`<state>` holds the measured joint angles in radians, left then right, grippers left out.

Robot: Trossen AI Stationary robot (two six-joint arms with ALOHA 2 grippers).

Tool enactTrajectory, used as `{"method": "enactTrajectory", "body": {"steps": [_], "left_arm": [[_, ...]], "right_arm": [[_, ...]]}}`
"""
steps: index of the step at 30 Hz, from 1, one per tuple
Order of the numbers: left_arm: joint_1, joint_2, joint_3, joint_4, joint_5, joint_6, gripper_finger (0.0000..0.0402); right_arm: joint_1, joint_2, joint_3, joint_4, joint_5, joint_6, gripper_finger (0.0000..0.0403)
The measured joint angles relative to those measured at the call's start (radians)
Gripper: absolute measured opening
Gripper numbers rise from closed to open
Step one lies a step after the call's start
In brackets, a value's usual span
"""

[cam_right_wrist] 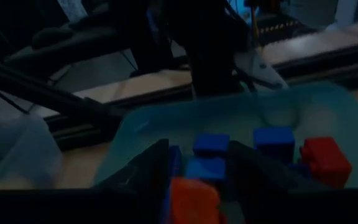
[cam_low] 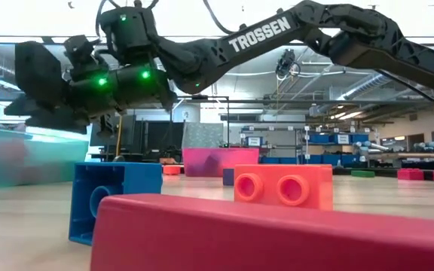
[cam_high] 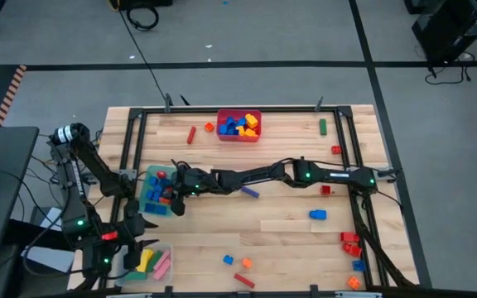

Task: Sort blocks by size
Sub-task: Put the orange 4 studded building block into the teal bin, then put the blue 4 studded building block into the teal bin

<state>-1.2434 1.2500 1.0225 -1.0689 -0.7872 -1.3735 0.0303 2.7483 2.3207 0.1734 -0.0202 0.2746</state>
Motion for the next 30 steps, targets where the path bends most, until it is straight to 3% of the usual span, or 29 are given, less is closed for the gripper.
{"method": "enactTrajectory", "body": {"steps": [7,13,18,23,30], "left_arm": [[0.001,0.0,0.0,0.0,-0.002,0.004,0.0202],[0.034,0.0,0.0,-0.021,-0.005,0.006,0.0202],[0.077,0.0,0.0,-0.043,-0.006,0.007,0.0202],[0.117,0.0,0.0,-0.044,0.011,0.005,0.0202],[0.208,0.0,0.0,-0.036,0.021,0.005,0.0202]], "right_arm": [[-0.024,-0.057,0.0,-0.061,-0.02,0.022,0.0172],[-0.073,-0.233,0.005,-0.462,-0.119,0.193,0.0142],[-0.069,-0.357,-0.038,-0.744,-0.026,0.094,0.0107],[-0.007,-0.543,-0.272,-0.716,0.051,0.063,0.0074],[0.093,-0.882,-0.83,-0.488,0.14,0.182,0.0052]]}}
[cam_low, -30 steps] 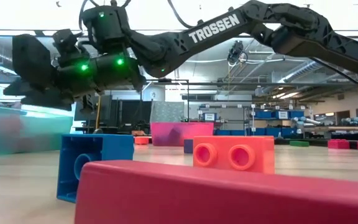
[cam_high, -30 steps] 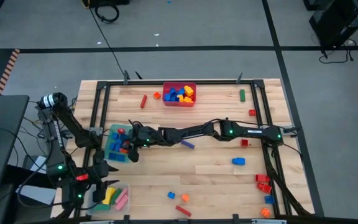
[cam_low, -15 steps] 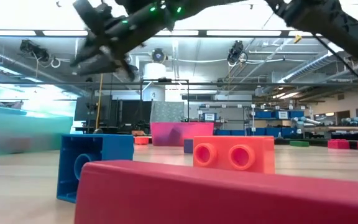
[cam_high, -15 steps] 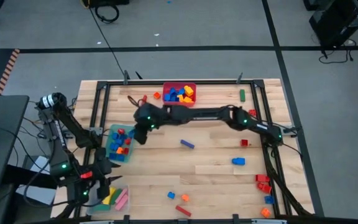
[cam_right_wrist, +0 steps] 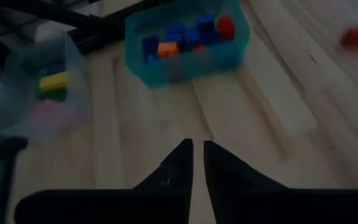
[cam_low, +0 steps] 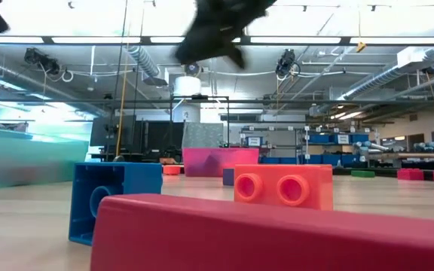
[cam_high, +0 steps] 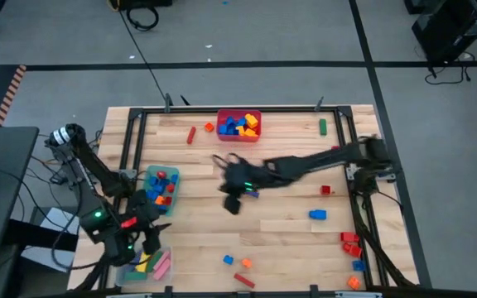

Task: Sort blocks by size
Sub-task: Put the blue 4 studded building block into the teal bin

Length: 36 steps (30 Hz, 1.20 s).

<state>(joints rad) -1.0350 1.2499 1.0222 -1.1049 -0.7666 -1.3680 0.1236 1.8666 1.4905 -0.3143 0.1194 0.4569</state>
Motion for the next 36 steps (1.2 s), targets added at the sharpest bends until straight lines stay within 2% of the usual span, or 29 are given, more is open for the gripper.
{"method": "enactTrajectory", "body": {"steps": [3,8,13,16,19,22,27,31,36], "left_arm": [[0.063,0.0,0.0,0.025,0.017,0.049,0.0202],[0.199,0.005,0.0,0.221,0.152,0.304,0.0202],[0.329,0.082,0.002,0.53,0.289,0.573,0.0202],[0.377,0.192,0.067,0.586,0.371,0.686,0.0202],[0.408,0.33,0.193,0.551,0.445,0.802,0.0202],[0.418,0.475,0.347,0.462,0.477,0.921,0.0202],[0.425,0.69,0.575,0.357,0.57,1.071,0.0202],[0.428,0.818,0.686,0.346,0.598,1.13,0.0202],[0.447,0.903,0.744,0.346,0.679,1.13,0.0202]], "right_arm": [[0.06,-0.162,-0.199,0.008,0.079,0.107,0.0048],[0.195,-0.408,-0.452,-0.008,0.187,0.274,0.004],[0.376,-0.606,-0.613,-0.09,0.265,0.48,0.0026],[0.499,-0.696,-0.666,-0.113,0.34,0.58,0.0016],[0.614,-0.745,-0.705,-0.138,0.414,0.657,0.0012],[0.701,-0.776,-0.721,-0.137,0.486,0.706,0.0016],[0.779,-0.779,-0.733,-0.148,0.517,0.743,0.0025],[0.811,-0.772,-0.733,-0.151,0.517,0.749,0.0018],[0.844,-0.773,-0.733,-0.138,0.519,0.749,0.0013]]}}
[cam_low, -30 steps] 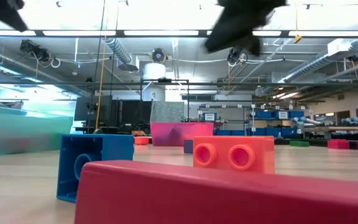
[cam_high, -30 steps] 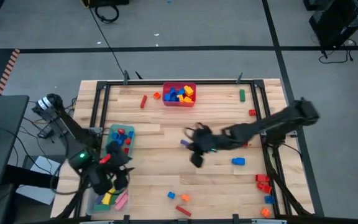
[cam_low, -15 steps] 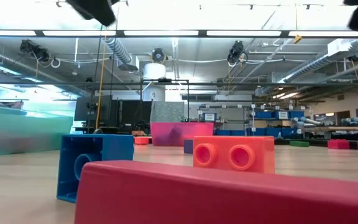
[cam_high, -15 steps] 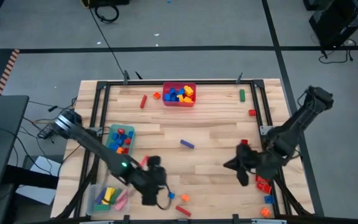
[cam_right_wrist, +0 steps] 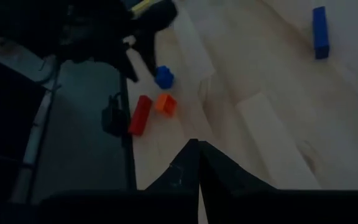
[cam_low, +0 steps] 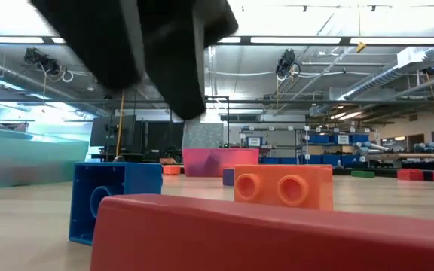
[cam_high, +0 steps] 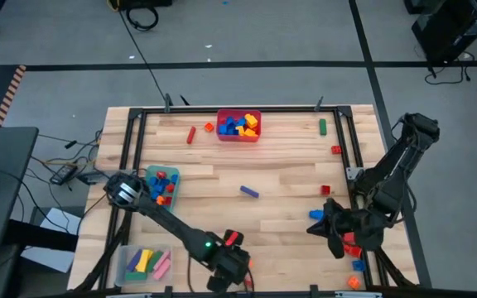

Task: Sort blocks by size
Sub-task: Put the blue 4 studded building block into the teal bin

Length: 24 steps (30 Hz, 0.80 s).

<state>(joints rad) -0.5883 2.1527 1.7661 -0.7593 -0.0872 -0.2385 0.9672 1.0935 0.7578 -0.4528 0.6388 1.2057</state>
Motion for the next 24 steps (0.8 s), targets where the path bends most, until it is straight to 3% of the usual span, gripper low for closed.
{"method": "enactTrajectory", "body": {"steps": [24], "left_arm": [[0.035,0.076,-0.004,-0.059,0.053,-0.057,0.0202]], "right_arm": [[0.067,0.001,0.001,0.011,0.044,0.007,0.0025]]}}
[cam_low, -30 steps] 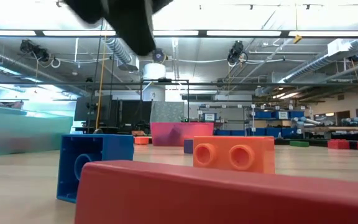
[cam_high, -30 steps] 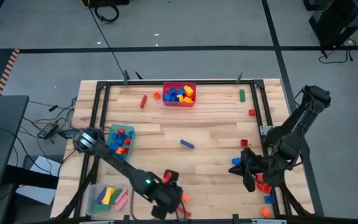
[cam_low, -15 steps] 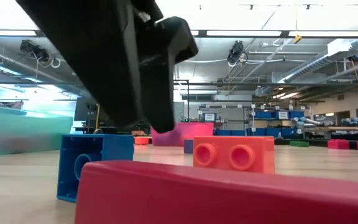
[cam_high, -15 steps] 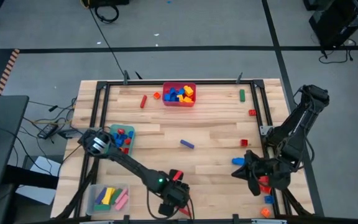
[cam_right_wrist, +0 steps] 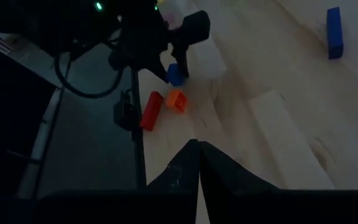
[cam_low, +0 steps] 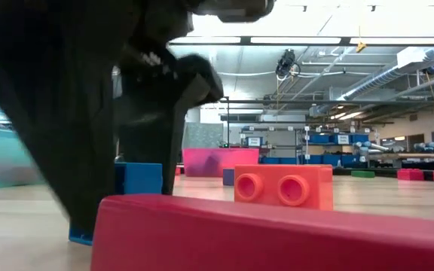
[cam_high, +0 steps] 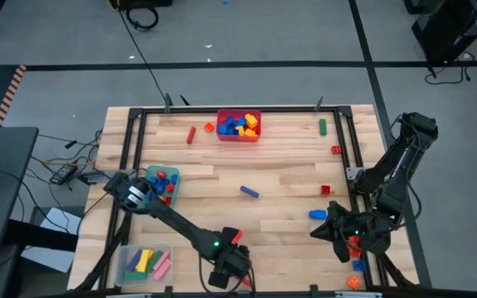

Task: Sort blocks by size
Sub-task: Put the blue 4 studded building block into the teal bin

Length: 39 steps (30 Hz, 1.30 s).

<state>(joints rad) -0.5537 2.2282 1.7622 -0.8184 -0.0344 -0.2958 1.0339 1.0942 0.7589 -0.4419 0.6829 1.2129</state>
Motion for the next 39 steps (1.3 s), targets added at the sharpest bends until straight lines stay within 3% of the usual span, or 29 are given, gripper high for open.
{"method": "enactTrajectory", "body": {"steps": [6,12,19,31,34,39], "left_arm": [[-0.002,0.023,0.0,0.003,0.002,-0.014,0.0184],[0.0,0.019,0.0,-0.004,-0.016,-0.009,0.0093],[0.004,-0.031,0.0,-0.036,0.002,0.029,0.009],[0.061,-0.315,-0.009,-0.315,-0.127,0.027,0.009],[0.083,-0.43,-0.081,-0.318,-0.178,-0.025,0.009],[0.116,-0.663,-0.317,-0.292,-0.299,-0.231,0.009]], "right_arm": [[0.0,0.0,0.0,0.0,0.001,0.0,0.0016],[0.0,0.0,0.0,-0.001,0.001,-0.001,0.0027],[0.0,0.0,0.0,-0.003,0.001,-0.009,0.0027],[0.0,0.0,0.0,-0.008,0.001,-0.012,0.0025],[0.0,0.0,0.0,-0.008,0.0,-0.012,0.0029],[0.0,0.0,0.0,-0.004,0.023,-0.011,0.0023]]}}
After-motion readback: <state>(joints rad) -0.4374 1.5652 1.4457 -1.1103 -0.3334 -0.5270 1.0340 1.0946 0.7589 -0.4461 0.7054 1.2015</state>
